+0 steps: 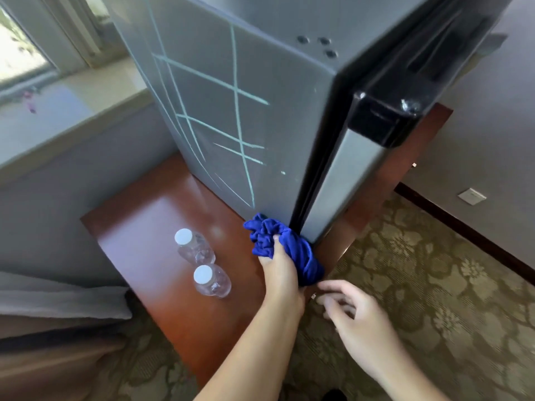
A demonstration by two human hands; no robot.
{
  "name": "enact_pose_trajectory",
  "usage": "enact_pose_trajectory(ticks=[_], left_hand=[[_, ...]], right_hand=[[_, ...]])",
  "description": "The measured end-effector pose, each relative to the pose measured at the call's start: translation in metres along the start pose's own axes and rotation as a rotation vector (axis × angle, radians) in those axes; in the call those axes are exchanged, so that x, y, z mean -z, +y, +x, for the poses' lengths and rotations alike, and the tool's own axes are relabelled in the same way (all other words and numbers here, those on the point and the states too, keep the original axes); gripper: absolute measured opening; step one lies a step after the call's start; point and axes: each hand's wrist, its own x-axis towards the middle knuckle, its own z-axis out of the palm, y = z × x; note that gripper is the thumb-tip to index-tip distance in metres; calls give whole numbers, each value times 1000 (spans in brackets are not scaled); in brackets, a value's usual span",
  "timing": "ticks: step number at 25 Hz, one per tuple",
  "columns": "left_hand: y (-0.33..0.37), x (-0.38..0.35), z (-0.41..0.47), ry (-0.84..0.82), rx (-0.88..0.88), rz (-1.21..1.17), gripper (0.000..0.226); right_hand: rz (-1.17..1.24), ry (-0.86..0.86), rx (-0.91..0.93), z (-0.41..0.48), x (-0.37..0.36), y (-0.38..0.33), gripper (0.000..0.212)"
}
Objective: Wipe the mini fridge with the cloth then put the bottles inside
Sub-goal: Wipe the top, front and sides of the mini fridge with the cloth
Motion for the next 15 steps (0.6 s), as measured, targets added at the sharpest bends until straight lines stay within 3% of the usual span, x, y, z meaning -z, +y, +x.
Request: enact_pose_trajectory(ticks=[3, 6, 9, 12, 15], left_hand=[[41, -9, -31, -38, -221, 114, 28], [97, -18, -70, -139, -358, 135, 47], [155, -31, -115, -231, -654, 198, 50], [179, -37, -137, -232, -936, 317, 33], [163, -27, -112, -134, -1012, 432, 45]], right_hand=[[-64, 100, 243, -6, -7, -49, 15], [-35, 176, 455, -23, -5, -99, 8], [11, 198, 640, -47, 2, -136, 15], [102, 99, 605, -59, 5, -153, 31], [47, -27, 432, -47, 0, -141, 46]])
